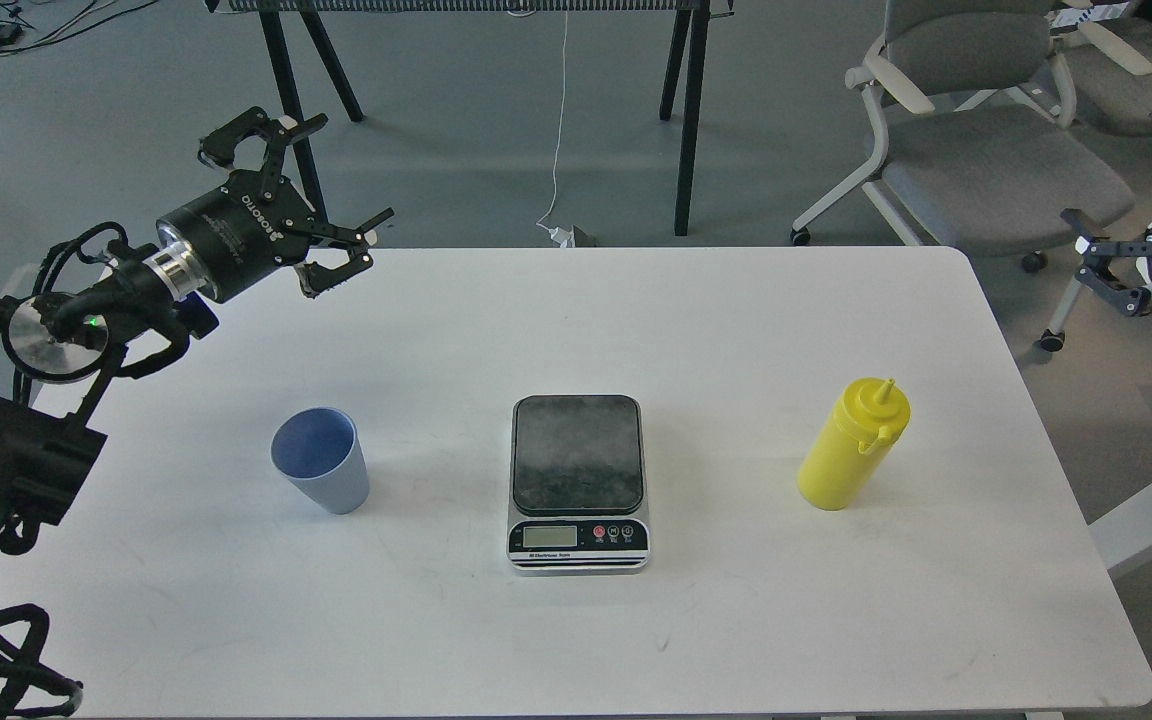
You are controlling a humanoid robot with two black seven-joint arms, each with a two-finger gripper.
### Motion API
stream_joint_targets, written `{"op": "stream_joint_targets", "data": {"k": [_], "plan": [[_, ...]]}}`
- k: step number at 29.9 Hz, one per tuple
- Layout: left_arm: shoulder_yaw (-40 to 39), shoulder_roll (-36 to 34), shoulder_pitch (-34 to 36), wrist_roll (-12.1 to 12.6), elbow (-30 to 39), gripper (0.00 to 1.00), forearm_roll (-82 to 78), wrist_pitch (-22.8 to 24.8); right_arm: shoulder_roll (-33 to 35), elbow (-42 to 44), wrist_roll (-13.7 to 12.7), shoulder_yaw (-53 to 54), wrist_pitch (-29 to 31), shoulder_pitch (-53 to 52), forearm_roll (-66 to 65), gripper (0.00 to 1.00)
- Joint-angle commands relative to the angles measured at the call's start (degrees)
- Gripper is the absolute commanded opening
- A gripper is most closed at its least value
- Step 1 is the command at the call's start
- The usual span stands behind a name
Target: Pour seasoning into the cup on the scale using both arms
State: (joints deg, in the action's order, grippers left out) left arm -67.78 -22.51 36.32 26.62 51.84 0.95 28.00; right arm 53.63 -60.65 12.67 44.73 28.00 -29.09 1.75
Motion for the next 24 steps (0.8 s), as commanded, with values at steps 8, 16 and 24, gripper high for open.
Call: {"op": "stream_joint_targets", "data": {"k": [8, 16, 24], "plan": [[-1.6, 0.2, 1.0, -0.5, 0.0, 1.00, 1.5, 0.0, 0.0, 0.0, 0.5, 0.0, 0.0, 0.4, 0.2, 0.99], [-0.9, 0.3, 5.0, -0.1, 1.1, 1.00, 1.3, -2.3, -0.4, 0.0, 0.5, 0.0, 0.0, 0.4, 0.2, 0.99], [3.3, -6.0, 11.0, -0.3, 3.7, 0.98, -12.7, -1.0, -0.6, -0.1, 0.5, -0.3, 0.0, 0.4, 0.2, 0.99]]}}
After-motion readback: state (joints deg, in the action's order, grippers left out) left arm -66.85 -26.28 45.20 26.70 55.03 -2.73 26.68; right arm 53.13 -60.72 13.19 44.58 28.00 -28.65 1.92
